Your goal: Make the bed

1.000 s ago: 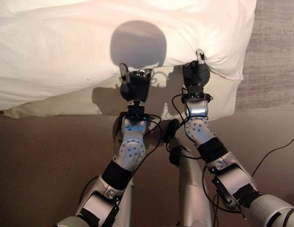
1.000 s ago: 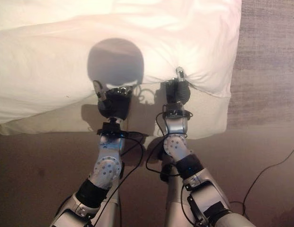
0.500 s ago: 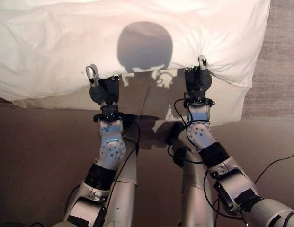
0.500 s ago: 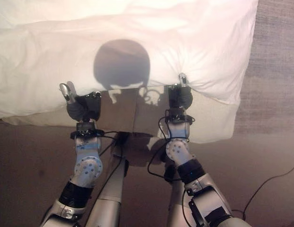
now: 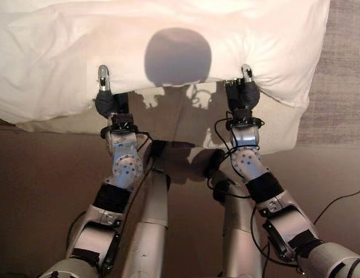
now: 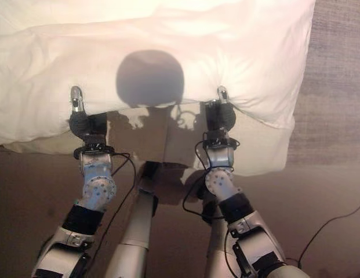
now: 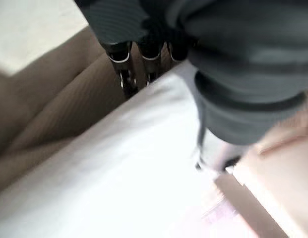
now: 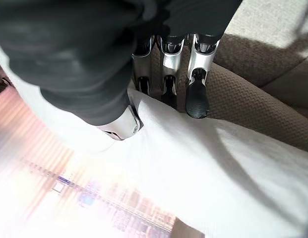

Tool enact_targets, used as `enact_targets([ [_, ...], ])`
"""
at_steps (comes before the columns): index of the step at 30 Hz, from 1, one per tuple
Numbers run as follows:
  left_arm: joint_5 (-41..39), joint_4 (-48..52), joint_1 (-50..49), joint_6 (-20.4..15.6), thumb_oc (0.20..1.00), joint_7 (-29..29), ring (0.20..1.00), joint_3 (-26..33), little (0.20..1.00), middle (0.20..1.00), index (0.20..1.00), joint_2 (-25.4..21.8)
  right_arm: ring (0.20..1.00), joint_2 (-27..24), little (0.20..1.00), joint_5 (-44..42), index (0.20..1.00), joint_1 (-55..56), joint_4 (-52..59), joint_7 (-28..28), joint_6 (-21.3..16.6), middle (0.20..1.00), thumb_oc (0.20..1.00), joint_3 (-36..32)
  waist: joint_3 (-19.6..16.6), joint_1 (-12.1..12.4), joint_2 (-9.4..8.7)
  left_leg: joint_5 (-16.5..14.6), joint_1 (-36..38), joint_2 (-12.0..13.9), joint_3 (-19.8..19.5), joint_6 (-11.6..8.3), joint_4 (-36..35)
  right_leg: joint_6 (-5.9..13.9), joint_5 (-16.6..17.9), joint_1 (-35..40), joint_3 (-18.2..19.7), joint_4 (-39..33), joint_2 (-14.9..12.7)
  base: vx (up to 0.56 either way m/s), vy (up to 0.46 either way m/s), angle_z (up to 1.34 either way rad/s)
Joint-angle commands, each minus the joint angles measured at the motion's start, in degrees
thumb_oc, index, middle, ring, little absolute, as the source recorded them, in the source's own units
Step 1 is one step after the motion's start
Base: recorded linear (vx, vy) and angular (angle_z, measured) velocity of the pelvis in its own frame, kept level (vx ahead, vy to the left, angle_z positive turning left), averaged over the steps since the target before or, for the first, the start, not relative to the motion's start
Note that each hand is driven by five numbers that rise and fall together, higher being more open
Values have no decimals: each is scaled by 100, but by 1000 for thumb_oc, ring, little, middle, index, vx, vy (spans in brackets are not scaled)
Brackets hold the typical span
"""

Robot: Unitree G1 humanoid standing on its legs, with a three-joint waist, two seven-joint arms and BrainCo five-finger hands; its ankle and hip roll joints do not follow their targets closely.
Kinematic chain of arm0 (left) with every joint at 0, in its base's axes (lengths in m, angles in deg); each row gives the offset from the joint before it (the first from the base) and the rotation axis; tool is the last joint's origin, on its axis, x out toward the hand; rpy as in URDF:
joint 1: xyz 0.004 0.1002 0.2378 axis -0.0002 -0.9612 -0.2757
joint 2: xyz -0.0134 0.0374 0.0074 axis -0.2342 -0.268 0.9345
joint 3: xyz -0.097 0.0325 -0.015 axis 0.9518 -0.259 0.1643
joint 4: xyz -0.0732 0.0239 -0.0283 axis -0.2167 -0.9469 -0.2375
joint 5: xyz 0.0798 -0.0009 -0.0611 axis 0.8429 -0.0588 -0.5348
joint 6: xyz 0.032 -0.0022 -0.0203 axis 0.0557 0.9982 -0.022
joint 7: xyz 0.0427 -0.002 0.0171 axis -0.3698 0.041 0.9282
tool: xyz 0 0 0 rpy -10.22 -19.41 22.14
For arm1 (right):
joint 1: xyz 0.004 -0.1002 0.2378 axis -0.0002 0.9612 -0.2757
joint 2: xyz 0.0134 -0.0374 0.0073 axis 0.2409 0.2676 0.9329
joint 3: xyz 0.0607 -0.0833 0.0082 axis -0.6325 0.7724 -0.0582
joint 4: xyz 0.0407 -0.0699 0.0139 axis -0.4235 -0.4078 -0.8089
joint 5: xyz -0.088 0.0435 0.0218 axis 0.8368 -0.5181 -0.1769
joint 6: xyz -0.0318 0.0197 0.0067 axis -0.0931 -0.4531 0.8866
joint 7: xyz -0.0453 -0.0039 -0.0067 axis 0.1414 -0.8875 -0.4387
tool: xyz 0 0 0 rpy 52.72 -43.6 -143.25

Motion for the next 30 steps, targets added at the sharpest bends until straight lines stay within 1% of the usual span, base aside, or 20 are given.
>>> enact_targets([
  [1,242,249,-39,-354,200,-4,200,983,200,200,200,-429,200,-451,200,205,200,-6,375,-157,-377,200,200,-694,-73,73,23,-220,155,-176,52,398,-190,719,-131,93,331,42,-228,0,0,0],
  [10,495,303,-488,-321,200,62,200,1265,200,200,200,-373,200,-440,200,288,200,130,454,-145,-386,200,200,-855,-73,102,107,-217,203,-198,31,390,-198,710,-210,82,346,174,-247,0,0,0],
  [13,586,265,-777,-249,200,74,200,1405,200,200,200,-434,200,-418,200,374,200,225,413,-87,-368,200,200,-882,-73,167,151,-168,284,-184,-32,343,-230,673,-319,171,293,260,-213,-5,-63,4],
  [14,639,240,-1116,-171,200,16,200,1514,200,200,200,-362,200,-339,200,384,200,353,322,-44,-341,200,200,-933,-73,253,171,-120,411,-158,-81,313,-280,641,-353,374,235,224,-193,-13,-47,4],
  [15,639,265,-1165,-164,200,12,200,1520,200,200,200,-354,200,-330,200,389,200,387,333,-41,-338,200,200,-921,-73,243,188,-118,457,-150,-98,309,-299,637,-350,434,210,195,-184,-6,-62,3],
  [16,674,273,-1371,-141,200,-31,200,1597,200,200,200,-334,200,-330,200,425,200,493,297,-43,-287,200,200,-934,-73,296,206,-102,488,-150,-116,293,-270,617,-380,528,179,195,-171,0,0,0],
  [17,712,343,-1588,-123,200,-62,200,1669,200,200,200,-325,200,-373,200,486,200,601,253,-44,-226,200,200,-953,-73,344,228,-87,564,-159,-184,277,-216,591,-423,623,144,206,-139,8,-25,5],
  [18,745,429,-1770,-105,200,-57,200,1724,200,200,200,-346,200,-373,200,502,200,676,221,-42,-179,200,200,-925,-73,399,203,-113,654,-183,-379,260,-98,555,-460,731,148,228,-69,6,-4,3],
  [19,822,463,-1933,-82,200,-34,200,1809,200,200,200,-356,200,-344,200,530,200,740,161,-41,-142,200,200,-935,-73,530,92,-167,743,-253,-790,241,74,523,-502,869,266,214,7,53,24,4],
  [20,846,564,-2175,-31,200,-68,200,1989,200,200,200,-284,200,-446,200,573,200,960,154,-14,-100,200,200,-1171,-73,678,148,-114,1029,-83,-1145,162,-305,556,-614,1065,308,291,-123,53,7,-7],
  [21,856,603,-2229,-18,200,-60,200,1976,200,200,200,-257,200,-456,200,577,200,1012,173,-11,-90,200,200,-1170,-73,651,189,-72,1122,-65,-1194,142,-413,546,-622,1149,253,267,-126,49,14,-14],
  [22,862,607,-2282,-4,200,-30,200,1968,200,200,200,-257,200,-482,200,600,200,1207,230,27,-167,200,200,-1296,-73,617,253,261,1233,192,-1224,32,-810,606,-619,1404,123,200,-291,-14,114,-3],
  [23,911,625,-2316,16,200,-23,200,1995,200,200,200,-328,200,-515,200,595,200,1313,303,19,-154,200,200,-1396,-73,578,347,427,1292,342,-1178,29,-1068,666,-593,1521,70,126,-377,-54,297,55],
  [24,987,636,-2404,27,200,-15,200,2061,200,200,200,-363,200,-519,200,621,200,1499,379,26,-128,200,200,-1458,-73,570,439,569,1557,453,-1220,-3,-1434,711,-493,1757,42,-54,-460,-104,482,109],
  [25,1001,694,-2422,56,200,-62,200,2089,200,200,200,-330,200,-567,200,693,200,1705,425,41,-69,200,200,-1492,-73,523,494,446,1842,459,-1141,25,-1628,812,-292,2009,81,-288,-669,-164,686,115],
  [26,1146,761,-2397,128,200,-113,200,2061,200,200,200,-370,200,-675,200,800,200,1983,507,93,-8,200,200,-1704,-73,447,580,342,1941,152,-967,15,-1506,937,116,2299,139,-699,-963,-119,538,73],
  [27,1160,769,-2405,133,200,-103,200,2044,200,200,200,-362,200,-677,200,810,200,2011,526,104,-1,200,200,-1714,-73,446,586,331,1938,116,-964,37,-1465,962,152,2341,128,-745,-985,-109,519,44],
  [28,1223,799,-2445,146,200,-144,200,2078,200,200,200,-384,200,-656,200,919,200,2180,594,129,35,200,200,-1752,-73,373,593,136,1887,-136,-876,54,-1178,1012,401,2535,197,-1010,-1171,-93,395,34],
  [29,1315,888,-2470,180,200,-198,200,2099,200,200,200,-393,200,-664,200,981,200,2331,627,180,57,200,200,-1885,-73,258,604,-68,1885,-305,-738,51,-900,1048,626,2743,307,-1205,-1329,-113,755,22],
  [30,1575,1090,-2555,263,200,-207,200,2107,200,200,200,-418,200,-522,200,1137,200,2584,802,264,18,200,200,-1990,-77,137,720,-388,1915,-582,-580,164,-313,1006,678,3064,592,-1387,-1442,-66,588,4],
])
